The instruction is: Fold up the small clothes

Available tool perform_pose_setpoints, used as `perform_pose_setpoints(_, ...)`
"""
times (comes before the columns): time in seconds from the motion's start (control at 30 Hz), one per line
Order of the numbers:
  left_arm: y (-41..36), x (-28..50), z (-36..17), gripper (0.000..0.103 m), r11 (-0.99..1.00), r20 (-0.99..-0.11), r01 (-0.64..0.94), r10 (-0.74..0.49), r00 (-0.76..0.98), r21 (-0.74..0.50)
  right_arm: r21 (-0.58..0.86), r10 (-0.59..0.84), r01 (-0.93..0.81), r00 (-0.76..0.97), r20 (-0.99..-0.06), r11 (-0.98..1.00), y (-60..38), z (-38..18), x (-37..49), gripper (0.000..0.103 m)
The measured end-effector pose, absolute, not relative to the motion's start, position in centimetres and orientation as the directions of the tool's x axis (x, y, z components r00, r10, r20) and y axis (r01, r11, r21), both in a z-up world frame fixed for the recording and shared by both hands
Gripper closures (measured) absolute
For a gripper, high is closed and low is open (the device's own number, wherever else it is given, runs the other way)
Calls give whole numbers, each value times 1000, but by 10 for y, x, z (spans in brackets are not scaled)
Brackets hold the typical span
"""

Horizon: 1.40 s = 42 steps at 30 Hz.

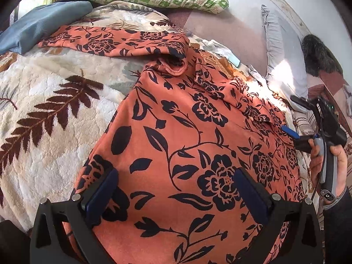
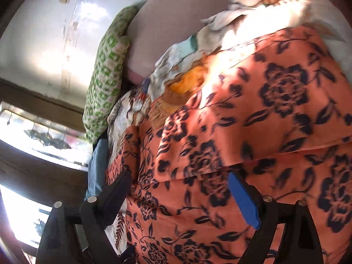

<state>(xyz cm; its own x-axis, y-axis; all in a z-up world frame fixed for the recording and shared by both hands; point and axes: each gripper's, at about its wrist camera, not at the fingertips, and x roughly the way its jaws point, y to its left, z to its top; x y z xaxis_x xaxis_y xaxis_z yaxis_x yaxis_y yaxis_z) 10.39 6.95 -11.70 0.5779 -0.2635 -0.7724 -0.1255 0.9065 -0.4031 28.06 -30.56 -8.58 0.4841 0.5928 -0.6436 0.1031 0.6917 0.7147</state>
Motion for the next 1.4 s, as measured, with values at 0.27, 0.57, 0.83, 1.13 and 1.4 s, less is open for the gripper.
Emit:
perform_pose_setpoints(0.27,45,134,-72,0,925,-726,-29,-278,629,-379,852,623,228,598,-505,472,-419,-126,270,12)
perform_pose_setpoints(0.57,14,300,-61,0,878,-726,6,-401,559,-479,888,706,82,576,-412,452,-416,-121,260,12)
perform_pose_setpoints(0.83,23,374,-100,17,851,-781,-144,-380,496,-505,897,716,71,576,-394,437,-421,-111,267,12)
perform_pose_setpoints(1.13,17,395,-124,103,912,-883,-222,-235,407,-346,916,706,125,601,-375,381,-438,-120,267,12)
perform_pose_setpoints(1.4,-8,363,-78,103,993,-785,-115,84,614,17,910,689,128,614,-386,395,-443,-119,264,12)
